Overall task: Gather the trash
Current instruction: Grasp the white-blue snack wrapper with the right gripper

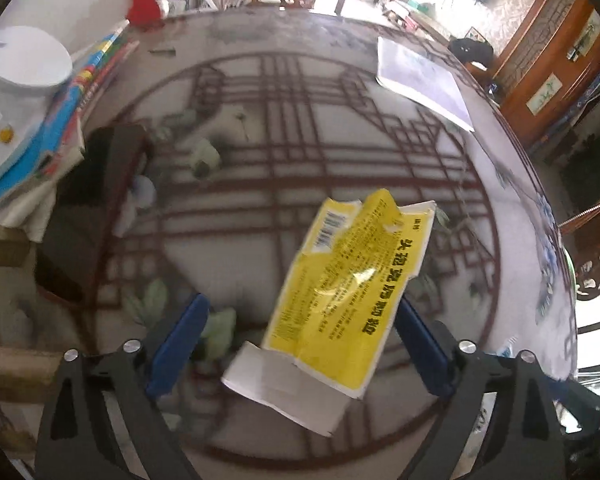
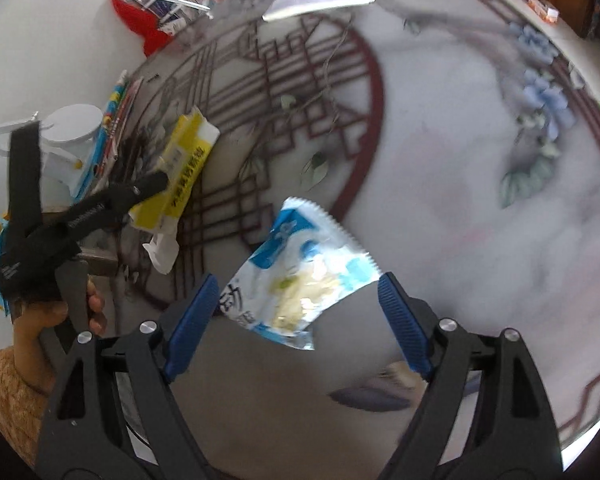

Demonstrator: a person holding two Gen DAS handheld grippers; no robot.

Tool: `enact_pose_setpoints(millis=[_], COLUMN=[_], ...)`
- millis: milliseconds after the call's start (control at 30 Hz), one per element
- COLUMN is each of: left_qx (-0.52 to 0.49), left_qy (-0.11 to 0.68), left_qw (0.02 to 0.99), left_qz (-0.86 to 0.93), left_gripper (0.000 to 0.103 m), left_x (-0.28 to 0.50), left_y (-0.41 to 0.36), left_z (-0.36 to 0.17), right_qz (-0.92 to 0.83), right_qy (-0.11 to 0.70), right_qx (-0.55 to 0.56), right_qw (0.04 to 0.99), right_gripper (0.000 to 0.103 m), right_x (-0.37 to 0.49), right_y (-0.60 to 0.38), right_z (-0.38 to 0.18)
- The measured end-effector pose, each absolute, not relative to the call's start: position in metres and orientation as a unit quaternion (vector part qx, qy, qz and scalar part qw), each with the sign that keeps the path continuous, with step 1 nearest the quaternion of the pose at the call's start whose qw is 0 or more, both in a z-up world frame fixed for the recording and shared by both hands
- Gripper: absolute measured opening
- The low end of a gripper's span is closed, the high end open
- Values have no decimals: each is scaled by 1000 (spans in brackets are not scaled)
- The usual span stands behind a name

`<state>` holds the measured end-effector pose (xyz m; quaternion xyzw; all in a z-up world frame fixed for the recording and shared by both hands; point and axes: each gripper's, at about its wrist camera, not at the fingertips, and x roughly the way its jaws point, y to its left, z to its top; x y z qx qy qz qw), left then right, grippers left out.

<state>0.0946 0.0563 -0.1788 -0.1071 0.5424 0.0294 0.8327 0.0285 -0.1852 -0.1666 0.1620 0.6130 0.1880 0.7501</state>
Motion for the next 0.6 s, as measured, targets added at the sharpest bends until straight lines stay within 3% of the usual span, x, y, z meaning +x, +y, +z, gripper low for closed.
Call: enact_pose_setpoints(millis=[433, 533, 567, 600], left_qx=[-95, -91, -89, -93], left_qy=[589, 581, 578, 577], left_qw=[801, 808, 810, 810], left_qz=[-40, -41, -42, -42], left_gripper=[92, 72, 56, 50], left_x=[112, 110, 110, 109], left_y=[51, 53, 54, 56], left_z=[-210, -206, -204, -204], right_qz=[157, 152, 153, 155], right_qy=[622, 624, 624, 625], right_qx=[162, 159, 156, 152], right_qw=[750, 750, 750, 750], right_gripper=[80, 80, 73, 62], right_x=[24, 25, 25, 26], right_y=[-172, -169, -168, -166], right_z=[-169, -173, -173, -175])
